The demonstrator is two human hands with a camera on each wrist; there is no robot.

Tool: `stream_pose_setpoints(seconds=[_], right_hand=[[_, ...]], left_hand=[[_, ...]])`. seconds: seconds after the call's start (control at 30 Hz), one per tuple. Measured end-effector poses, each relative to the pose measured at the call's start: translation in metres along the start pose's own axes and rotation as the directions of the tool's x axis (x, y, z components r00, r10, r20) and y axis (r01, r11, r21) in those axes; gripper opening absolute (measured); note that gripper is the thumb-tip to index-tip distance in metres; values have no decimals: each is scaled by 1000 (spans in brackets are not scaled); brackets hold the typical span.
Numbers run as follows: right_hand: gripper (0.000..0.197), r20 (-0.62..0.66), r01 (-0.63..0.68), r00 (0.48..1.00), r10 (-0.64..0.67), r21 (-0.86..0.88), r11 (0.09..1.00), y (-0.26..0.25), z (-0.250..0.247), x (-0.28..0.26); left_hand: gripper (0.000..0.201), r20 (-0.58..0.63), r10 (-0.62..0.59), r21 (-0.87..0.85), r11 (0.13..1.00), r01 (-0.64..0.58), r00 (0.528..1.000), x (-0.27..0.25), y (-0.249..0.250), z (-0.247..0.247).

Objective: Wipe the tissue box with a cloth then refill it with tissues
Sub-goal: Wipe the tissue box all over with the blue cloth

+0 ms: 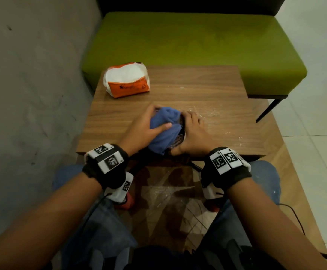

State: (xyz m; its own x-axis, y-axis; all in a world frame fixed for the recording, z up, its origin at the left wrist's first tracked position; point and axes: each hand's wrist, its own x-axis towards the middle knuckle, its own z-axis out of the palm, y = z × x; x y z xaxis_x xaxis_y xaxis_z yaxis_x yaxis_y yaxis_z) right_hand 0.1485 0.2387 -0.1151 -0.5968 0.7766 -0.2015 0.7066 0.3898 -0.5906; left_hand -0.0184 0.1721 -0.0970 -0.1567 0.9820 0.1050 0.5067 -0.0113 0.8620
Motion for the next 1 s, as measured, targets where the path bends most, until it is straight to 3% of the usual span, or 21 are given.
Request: stream_pose_setpoints(seconds=[0.07, 0.13, 0.17, 0.23, 0.3, 0.4, 0.5, 0.53, 0.6, 0.7, 0.8, 1.0], right_hand=[[123, 16, -9, 1000, 10, -1, 1000, -2, -1, -1], [125, 14, -18, 1000, 18, 1, 1000, -4, -1, -2], [125, 15, -19, 1000, 19, 4, 1000, -5, -1, -2], [125, 24, -20, 1000, 20, 0, 1000, -5, -2, -2], [125, 29, -21, 999, 21, -8, 1000, -5, -2, -1], [126, 24, -25, 999, 25, -10, 1000, -5, -1, 0], [126, 7, -17, 1000, 17, -12, 1000, -4, 0, 0], [126, 1, -11, 1000, 11, -13, 1000, -4, 1, 0], [125, -3, -3, 1000, 3, -17, 1000, -2, 1, 0], [122, -6, 3, 1000, -3, -17, 1000, -2, 2, -1], [121, -8, 9, 1000, -9, -16, 1000, -3, 1, -2], [125, 13, 14, 1000, -13, -61, 998, -1, -4, -1]], left_hand=[[32, -153, -97, -165, 984, 72, 983, -2, 0, -12], [15, -271, -147, -316, 947, 57, 951, -2, 2, -25], [14, -317, -135, -307, 951, 33, 939, -1, 3, -32], [12, -339, -34, -96, 995, 1, 940, 0, 4, -44], [15, -254, 92, 147, 988, -56, 963, 1, 7, -55], [45, 19, 210, 382, 902, -202, 977, 6, 10, -56], [58, 257, 183, 558, 774, -301, 949, 14, 17, -27], [56, 316, 157, 578, 750, -321, 936, 17, 16, -15], [46, 372, 116, 531, 787, -313, 921, 22, 13, 3], [33, 341, 70, 442, 868, -226, 937, 22, 10, 12], [27, 372, 4, 482, 854, -197, 928, 23, 17, 12], [12, 611, -184, 554, 794, -250, 770, 45, 26, -25]])
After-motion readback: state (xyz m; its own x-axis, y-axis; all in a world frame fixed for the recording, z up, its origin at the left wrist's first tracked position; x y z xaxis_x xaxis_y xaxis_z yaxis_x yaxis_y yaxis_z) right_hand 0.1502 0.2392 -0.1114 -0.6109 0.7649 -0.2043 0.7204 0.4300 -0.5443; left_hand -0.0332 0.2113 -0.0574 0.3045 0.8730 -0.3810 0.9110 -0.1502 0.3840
